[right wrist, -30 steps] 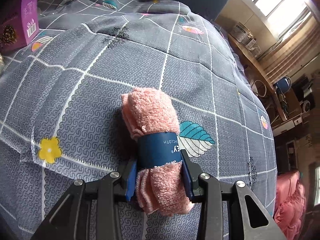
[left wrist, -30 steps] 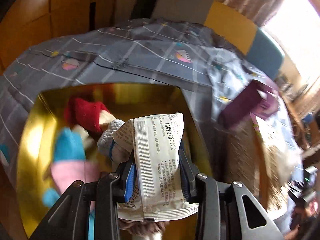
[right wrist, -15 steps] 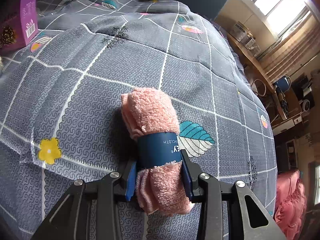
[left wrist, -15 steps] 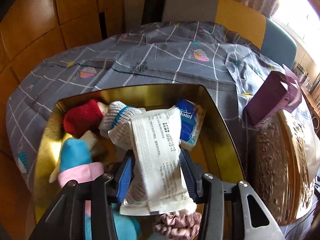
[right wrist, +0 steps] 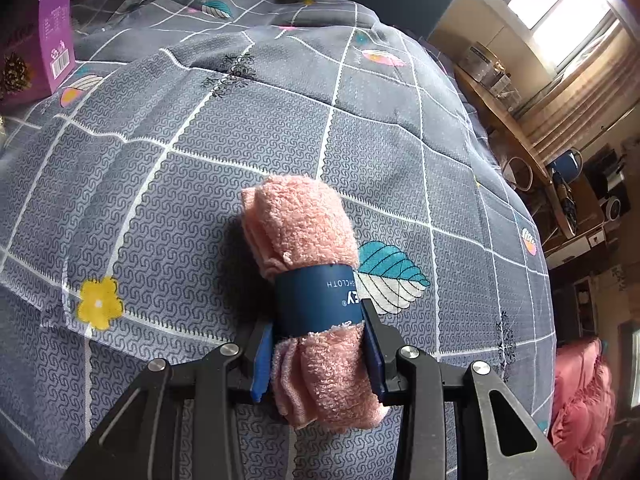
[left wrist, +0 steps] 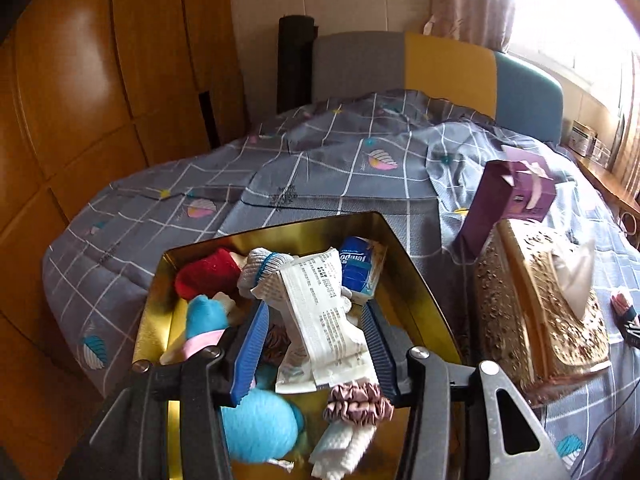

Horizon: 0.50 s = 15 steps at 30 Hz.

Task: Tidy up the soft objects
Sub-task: 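Withdraw the left tool from the tray while the right tool lifts the pink towel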

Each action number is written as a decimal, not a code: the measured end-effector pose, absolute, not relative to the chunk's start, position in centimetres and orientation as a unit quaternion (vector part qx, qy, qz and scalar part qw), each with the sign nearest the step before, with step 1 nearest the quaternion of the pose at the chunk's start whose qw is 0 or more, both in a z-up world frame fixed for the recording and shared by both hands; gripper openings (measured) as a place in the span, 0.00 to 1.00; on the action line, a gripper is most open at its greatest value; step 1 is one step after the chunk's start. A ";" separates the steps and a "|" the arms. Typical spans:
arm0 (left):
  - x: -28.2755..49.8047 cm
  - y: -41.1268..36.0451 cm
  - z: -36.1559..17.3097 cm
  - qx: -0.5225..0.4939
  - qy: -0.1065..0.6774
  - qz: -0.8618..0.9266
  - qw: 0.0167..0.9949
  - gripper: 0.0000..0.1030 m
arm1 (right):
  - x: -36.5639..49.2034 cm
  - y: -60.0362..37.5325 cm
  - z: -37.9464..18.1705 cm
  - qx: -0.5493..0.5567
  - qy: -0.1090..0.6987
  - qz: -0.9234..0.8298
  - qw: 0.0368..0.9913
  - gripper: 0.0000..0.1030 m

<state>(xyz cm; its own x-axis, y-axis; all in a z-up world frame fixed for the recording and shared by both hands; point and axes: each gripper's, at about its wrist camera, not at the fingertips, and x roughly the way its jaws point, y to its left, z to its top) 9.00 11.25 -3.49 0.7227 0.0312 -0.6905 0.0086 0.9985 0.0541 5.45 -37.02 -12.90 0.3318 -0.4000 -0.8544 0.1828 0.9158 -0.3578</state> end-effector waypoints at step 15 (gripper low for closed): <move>3.4 10.2 -1.1 0.084 0.316 -0.010 0.945 0.48 | 6.0 -38.2 -13.1 -0.057 0.553 -0.190 0.809 0.38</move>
